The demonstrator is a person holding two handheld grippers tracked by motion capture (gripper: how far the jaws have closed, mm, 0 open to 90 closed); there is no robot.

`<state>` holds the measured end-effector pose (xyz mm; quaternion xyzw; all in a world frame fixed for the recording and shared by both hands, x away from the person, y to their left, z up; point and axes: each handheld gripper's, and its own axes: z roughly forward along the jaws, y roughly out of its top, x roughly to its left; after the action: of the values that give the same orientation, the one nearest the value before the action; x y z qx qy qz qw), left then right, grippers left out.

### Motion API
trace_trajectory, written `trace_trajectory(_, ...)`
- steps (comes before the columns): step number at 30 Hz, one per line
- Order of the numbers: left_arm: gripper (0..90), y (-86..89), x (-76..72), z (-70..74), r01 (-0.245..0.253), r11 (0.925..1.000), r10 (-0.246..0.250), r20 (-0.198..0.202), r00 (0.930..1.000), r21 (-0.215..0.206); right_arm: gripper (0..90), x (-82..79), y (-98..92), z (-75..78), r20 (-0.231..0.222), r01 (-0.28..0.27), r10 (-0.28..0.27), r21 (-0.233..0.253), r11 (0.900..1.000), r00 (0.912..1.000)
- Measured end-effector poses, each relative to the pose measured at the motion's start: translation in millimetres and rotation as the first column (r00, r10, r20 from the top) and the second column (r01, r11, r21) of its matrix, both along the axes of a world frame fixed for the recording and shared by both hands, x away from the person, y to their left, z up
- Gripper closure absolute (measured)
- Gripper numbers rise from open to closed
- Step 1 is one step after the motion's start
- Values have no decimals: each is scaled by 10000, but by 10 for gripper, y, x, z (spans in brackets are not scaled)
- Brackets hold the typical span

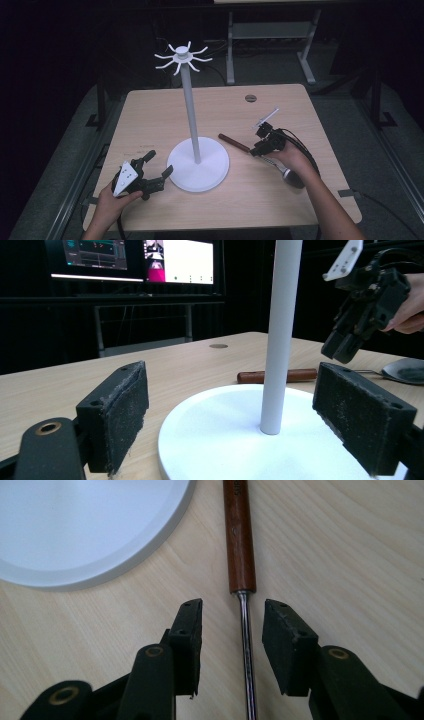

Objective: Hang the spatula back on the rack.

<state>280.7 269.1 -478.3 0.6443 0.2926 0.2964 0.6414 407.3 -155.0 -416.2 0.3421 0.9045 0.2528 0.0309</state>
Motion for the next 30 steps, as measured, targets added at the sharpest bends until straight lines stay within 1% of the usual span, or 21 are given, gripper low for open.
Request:
trace_trajectory(2, 140, 0, 0, 0, -1, 10000, 1, 5, 10000, 0, 588, 37, 54, -7, -47, -100, 100, -27, 9999, 9999)
trace_trajectory(4, 140, 0, 0, 0, 0, 10000, 0, 8, 10000, 9, 573, 86, 114, -14, -137, -139, 136, -207, 9997, 9998)
trace_trajectory(6, 140, 0, 0, 0, 0, 10000, 0, 7, 10000, 7, 550, 138, 153, -24, -345, -210, 201, -252, 9995, 9992)
trace_trajectory(7, 140, 0, 0, 0, 0, 10000, 0, 6, 10000, 8, 553, 163, 175, -32, -392, -211, 201, -251, 9995, 9990)
trace_trajectory(9, 140, 0, 0, 0, -1, 10000, 1, 4, 10000, 5, 567, 210, 228, -51, -351, -262, 243, -544, 9982, 9991)
trace_trajectory(11, 140, 0, 0, 0, 0, 10000, 0, 7, 10000, 7, 573, 252, 276, -77, -392, -320, 292, -732, 9968, 9988)
trace_trajectory(13, 140, 0, 0, 0, 2, 10000, -2, 8, 10000, 11, 583, 284, 316, -96, -475, -445, 406, -851, 9954, 9980)
trace_trajectory(14, 140, -1, 0, 0, 1, 10000, -1, 8, 10000, 3, 598, 299, 340, -111, -448, -511, 474, -870, 9949, 9979)
trace_trajectory(16, 140, -1, 0, 0, 3, 10000, -3, 9, 10000, 7, 606, 320, 368, -132, -504, -537, 495, -848, 9950, 9975)
trace_trajectory(20, 140, 0, 0, 0, 5, 10000, -5, 7, 10000, 12, 625, 354, 408, -198, -588, -482, 419, -1105, 9927, 9974)
trace_trajectory(22, 140, 0, 0, 0, 5, 10000, -5, 8, 10000, 9, 637, 369, 419, -221, -570, -491, 427, -1147, 9922, 9975)
trace_trajectory(26, 140, 0, 0, 0, 6, 10000, -6, 9, 10000, 8, 667, 372, 446, -244, -648, -532, 453, -1267, 9905, 9969)
trace_trajectory(30, 140, -1, 0, 0, 6, 10000, -6, 9, 10000, 4, 696, 372, 456, -254, -584, -543, 464, -1426, 9883, 9972)
